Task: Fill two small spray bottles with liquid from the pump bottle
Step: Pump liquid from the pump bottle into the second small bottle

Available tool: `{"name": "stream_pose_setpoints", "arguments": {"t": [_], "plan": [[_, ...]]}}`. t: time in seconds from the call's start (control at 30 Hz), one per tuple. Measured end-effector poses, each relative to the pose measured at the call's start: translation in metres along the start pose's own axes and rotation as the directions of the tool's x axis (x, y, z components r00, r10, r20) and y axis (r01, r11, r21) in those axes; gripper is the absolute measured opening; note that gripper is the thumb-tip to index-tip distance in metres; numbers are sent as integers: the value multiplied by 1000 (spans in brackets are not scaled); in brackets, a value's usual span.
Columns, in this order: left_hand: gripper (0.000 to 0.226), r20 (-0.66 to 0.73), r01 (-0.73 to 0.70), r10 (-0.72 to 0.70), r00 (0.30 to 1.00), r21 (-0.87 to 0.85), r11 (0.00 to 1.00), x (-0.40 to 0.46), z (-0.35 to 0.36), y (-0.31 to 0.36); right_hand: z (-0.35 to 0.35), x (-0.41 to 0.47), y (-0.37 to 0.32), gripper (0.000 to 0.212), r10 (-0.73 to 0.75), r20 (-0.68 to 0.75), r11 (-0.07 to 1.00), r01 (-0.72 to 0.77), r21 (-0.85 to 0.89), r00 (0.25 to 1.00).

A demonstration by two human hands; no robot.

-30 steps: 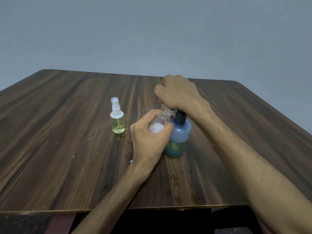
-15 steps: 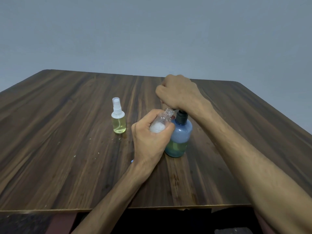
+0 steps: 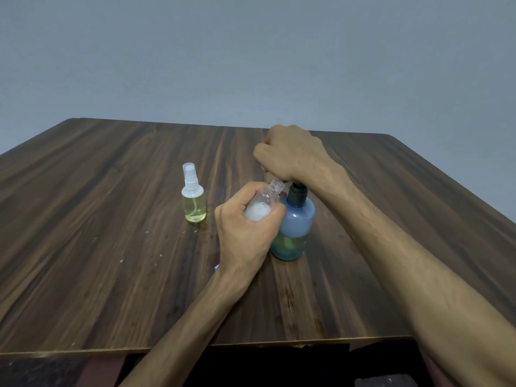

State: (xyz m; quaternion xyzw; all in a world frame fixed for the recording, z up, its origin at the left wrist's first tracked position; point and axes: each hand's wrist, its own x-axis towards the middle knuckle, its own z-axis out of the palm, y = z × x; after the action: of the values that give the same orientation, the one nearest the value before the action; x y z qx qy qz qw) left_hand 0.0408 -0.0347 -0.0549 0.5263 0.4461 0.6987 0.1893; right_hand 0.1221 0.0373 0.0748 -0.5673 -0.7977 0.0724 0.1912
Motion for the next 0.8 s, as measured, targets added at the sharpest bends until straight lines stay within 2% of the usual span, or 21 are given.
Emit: {"name": "stream_pose_setpoints", "arguments": {"t": [0.1,0.2,0.33,0.43,0.53,0.67,0.8], "plan": [[15,-3,7,-7,1000,-4,1000,0,1,-1,-2,1,0,31,-22,-70,999,25,43,997],[15,-6,12,-12,1000,8,1000,0,1,-1,1,0,-2,32,-6,37,1000,7,-16,999],[16,-14,29,-29,999,-4,1000,0,1,0,-1,0,0,35,-19,-67,999,21,38,998],[16,-10,36,-36,999,5,999,-1,2,0,1,0,0,31,-9,39,1000,8,12,999],[16,-11,19,-19,1000,13,1000,0,0,0,-1,-1,1,22,-18,-65,999,22,49,998],[17,-10,28,-27,1000,12,1000,0,0,2,2,0,-1,34,2,37,1000,-3,25,999],[19,-18,31,-30,999,10,999,0,0,1,-11,2,-3,36,-4,-86,998,9,55,996]]}}
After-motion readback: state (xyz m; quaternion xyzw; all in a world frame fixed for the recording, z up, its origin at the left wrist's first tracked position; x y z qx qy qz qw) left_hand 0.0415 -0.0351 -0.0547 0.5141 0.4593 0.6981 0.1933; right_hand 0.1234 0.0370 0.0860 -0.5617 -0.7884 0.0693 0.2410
